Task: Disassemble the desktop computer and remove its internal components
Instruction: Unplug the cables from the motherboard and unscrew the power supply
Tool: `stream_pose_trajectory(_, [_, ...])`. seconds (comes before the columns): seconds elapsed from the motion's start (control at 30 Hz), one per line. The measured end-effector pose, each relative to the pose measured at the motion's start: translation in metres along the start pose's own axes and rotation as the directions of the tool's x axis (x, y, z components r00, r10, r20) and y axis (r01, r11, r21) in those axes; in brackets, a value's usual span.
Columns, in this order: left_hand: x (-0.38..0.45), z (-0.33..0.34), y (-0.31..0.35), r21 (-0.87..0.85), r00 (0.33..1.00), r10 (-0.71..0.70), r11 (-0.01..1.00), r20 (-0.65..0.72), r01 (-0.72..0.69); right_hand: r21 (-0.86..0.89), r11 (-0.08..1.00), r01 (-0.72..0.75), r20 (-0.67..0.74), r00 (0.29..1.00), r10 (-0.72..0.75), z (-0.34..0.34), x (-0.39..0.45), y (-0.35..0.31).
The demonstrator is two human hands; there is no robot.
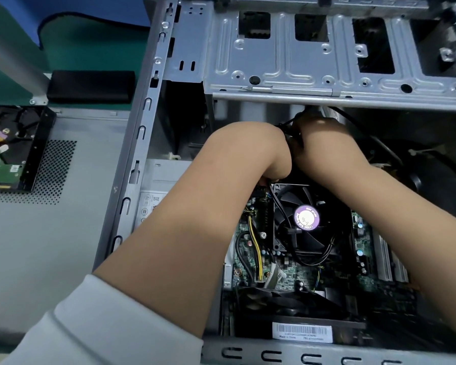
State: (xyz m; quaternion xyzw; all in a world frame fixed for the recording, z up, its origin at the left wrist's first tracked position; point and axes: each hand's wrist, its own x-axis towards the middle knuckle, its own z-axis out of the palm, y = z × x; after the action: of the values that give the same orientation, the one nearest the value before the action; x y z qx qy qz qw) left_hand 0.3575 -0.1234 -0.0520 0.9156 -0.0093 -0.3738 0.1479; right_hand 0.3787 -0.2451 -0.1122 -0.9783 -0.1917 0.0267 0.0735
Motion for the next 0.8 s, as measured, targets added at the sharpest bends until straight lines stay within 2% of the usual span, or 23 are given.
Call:
stream_pose_trajectory(0.1, [-0.0010, -0.0004, 0.0015, 0.000, 1.000, 0.003, 1.000, 0.001, -0.003, -0.029, 1.000, 0.008, 0.006, 1.000, -0.008, 0.0017, -0.0018, -0.0014])
stream_pose_trajectory(0.3, [0.0000, -0.0001, 0.0001, 0.024, 1.000, 0.018, 1.000, -0.011, -0.017, 0.098, 0.991, -0.094, 0.036, 0.995, 0.091, -0.0013, 0.0054, 0.0070])
stream_pose_trajectory(0.57, [0.0012, 0.0003, 0.0007, 0.044, 0.999, 0.035, 0.998, -0.039, -0.033, 0.003, 1.000, 0.006, 0.003, 1.000, -0.006, 0.0004, 0.0012, 0.0005])
stream_pose_trajectory(0.8, [0.0029, 0.0023, 0.0002, 0.017, 0.999, 0.022, 1.000, -0.037, -0.022, 0.078, 0.995, -0.070, 0.029, 0.997, 0.068, -0.0025, 0.0072, 0.0080])
